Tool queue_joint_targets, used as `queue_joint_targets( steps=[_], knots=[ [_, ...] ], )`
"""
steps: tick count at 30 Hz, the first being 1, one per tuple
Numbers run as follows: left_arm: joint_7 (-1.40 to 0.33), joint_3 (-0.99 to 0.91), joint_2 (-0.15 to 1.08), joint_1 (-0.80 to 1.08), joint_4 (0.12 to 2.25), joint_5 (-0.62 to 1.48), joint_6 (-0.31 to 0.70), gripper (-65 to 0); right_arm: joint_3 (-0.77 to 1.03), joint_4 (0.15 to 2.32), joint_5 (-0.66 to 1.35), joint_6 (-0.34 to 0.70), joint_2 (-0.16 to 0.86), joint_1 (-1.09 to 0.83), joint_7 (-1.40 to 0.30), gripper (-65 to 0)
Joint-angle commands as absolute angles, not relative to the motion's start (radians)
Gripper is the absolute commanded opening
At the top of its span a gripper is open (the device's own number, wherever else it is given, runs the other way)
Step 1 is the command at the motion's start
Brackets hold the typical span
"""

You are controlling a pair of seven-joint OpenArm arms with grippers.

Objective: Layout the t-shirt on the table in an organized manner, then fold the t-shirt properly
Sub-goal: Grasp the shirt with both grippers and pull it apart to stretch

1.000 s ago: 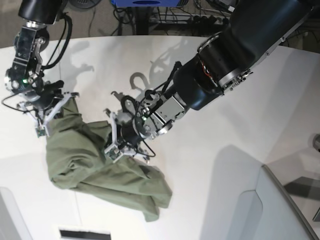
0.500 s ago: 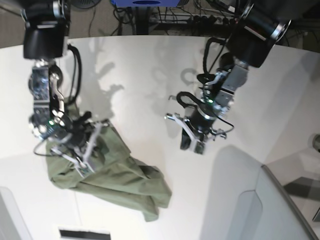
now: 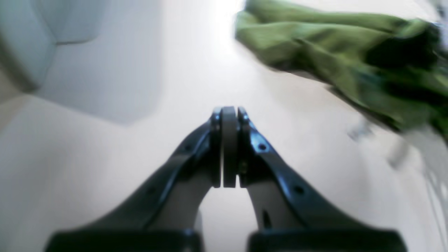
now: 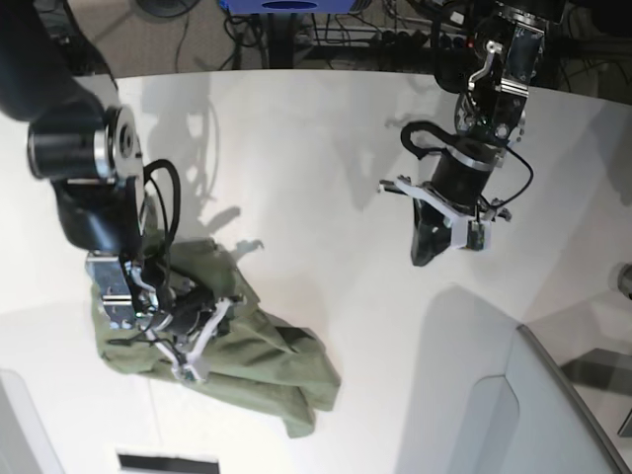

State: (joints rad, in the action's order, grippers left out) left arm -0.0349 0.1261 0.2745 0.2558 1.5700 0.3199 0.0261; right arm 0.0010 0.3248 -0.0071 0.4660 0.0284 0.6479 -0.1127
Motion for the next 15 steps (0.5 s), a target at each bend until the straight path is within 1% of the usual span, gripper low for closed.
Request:
queue_joint_targets(
  steps=[1, 4, 7, 11, 15],
  knots=[
    [-0.018, 0.119, 0.286, 0.26, 1.586, 0.32, 0.016, -65.0, -0.001, 0.291, -0.004, 0.45, 0.03, 0.68, -0.077, -62.9],
    [-0.018, 0.119, 0.288, 0.26, 1.583, 0.318, 0.016, -65.0, -0.002, 0.208, -0.004, 0.401, 0.028, 0.682, 0.001, -62.7],
    [-0.018, 0.119, 0.288, 0.26, 1.587, 0.318, 0.016, -65.0, -0.002, 0.191, -0.004, 0.397, 0.024, 0.651, 0.013, -62.7],
    [-0.018, 0.122, 0.286, 0.254, 1.592, 0.318, 0.016, -65.0, -0.002, 0.186, -0.004, 0.397, 0.022, 0.615, 0.008, -62.9],
    [-0.018, 0.119, 0.286, 0.249, 1.584, 0.318, 0.016, -65.0, -0.002, 0.205, -0.004, 0.403, 0.001, 0.562, -0.071, -63.0]
  ],
)
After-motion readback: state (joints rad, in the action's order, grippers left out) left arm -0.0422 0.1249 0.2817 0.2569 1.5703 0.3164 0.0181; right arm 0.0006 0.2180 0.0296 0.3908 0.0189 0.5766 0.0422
